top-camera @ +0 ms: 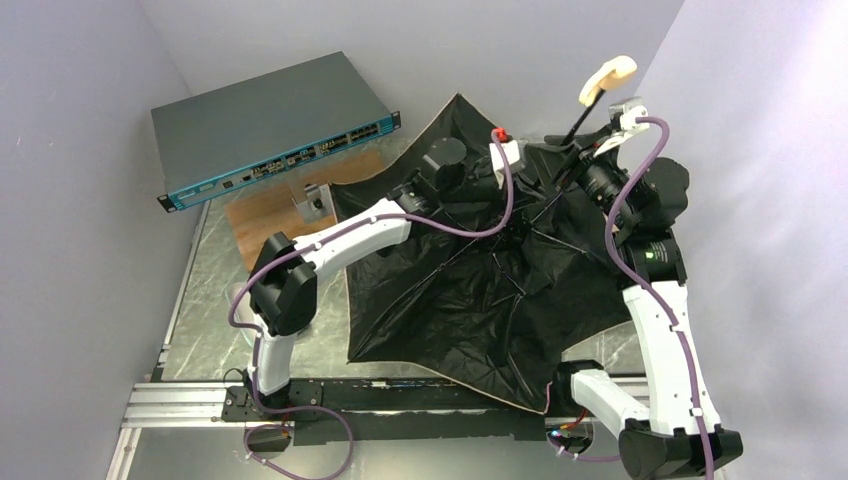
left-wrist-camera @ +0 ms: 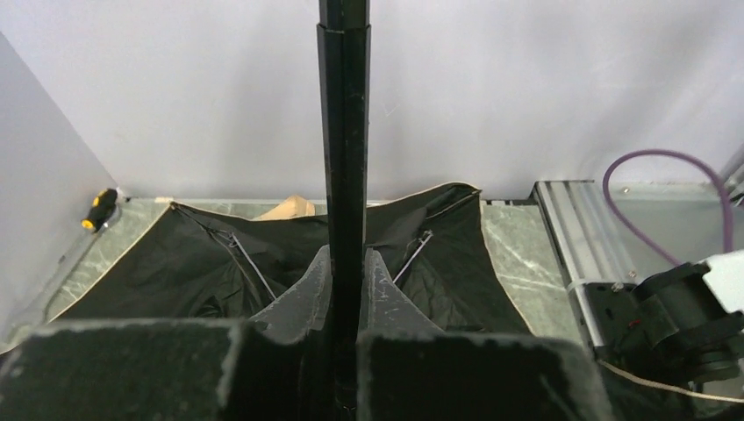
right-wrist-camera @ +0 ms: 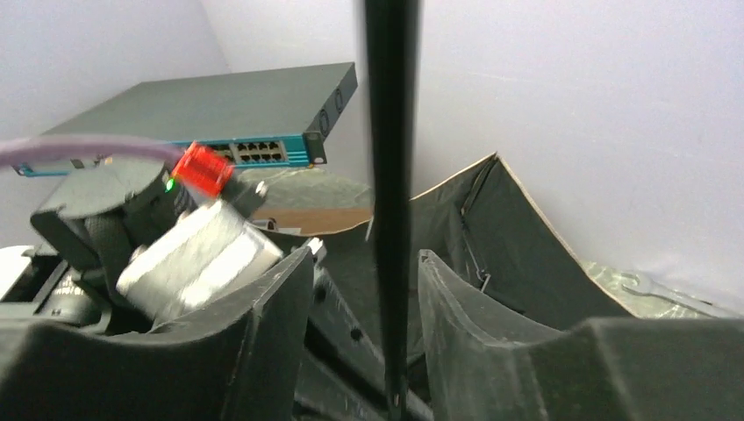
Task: Open the umbrella
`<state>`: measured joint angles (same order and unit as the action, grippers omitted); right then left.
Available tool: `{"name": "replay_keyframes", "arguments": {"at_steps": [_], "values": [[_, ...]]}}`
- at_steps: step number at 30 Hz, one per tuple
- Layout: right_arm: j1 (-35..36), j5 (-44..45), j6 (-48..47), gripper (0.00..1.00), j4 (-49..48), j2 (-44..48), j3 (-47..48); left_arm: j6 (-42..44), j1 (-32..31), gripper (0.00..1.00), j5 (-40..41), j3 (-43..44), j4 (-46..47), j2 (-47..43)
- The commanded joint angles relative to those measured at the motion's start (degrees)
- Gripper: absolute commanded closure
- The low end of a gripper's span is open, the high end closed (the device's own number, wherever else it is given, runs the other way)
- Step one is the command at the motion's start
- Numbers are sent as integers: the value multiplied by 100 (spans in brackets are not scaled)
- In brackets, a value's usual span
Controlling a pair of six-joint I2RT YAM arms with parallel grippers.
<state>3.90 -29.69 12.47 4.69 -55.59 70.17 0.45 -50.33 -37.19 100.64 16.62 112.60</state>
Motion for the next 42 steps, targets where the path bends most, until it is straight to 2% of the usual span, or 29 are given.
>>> {"name": "replay_keyframes", "arguments": {"at_steps": [1, 4, 5, 11, 17, 21, 24, 27, 28, 29, 31, 32, 35, 42], "values": [[19, 126, 67, 45, -402, 330, -337, -1267, 235, 100, -59, 362, 665, -65], [14, 239, 13, 28, -436, 426, -512, -1647, 307, 100, -147, 415, 756, -62], [15, 281, 3, 27, -442, 453, -546, -1575, 301, 100, -173, 393, 755, -99], [18, 723, -34, 26, -954, 360, -272, -1068, 270, 100, -351, -85, 801, -332], [15, 654, 132, 27, -1340, -118, 437, -845, 223, 100, -462, -218, 663, -429], [20, 732, 136, 41, -1525, -325, 800, -743, 204, 100, -547, -277, 568, -433], [15, 898, 6, 66, -1526, -443, 1007, -584, 197, 100, -604, -392, 545, -466], [15, 818, -68, 100, -1494, -526, 1147, -309, 198, 100, -624, -311, 333, -438], [14, 760, -80, 100, -1482, -537, 1182, -209, 202, 100, -589, -240, 220, -423], [20, 660, -90, 100, -1480, -554, 1197, -13, 201, 95, -560, -159, 79, -409], [21, 517, -96, 100, -1499, -547, 1205, 362, 202, 80, -393, -30, -114, -410], [15, 446, -100, 100, -1520, -541, 1209, 496, 207, 76, -303, 31, -145, -401], [14, 427, -85, 100, -1598, -523, 1250, 924, 205, 72, -120, 288, -391, -287], [21, 497, -27, 100, -1618, -588, 1740, 1447, 248, 74, 25, 290, -726, 22]]}}
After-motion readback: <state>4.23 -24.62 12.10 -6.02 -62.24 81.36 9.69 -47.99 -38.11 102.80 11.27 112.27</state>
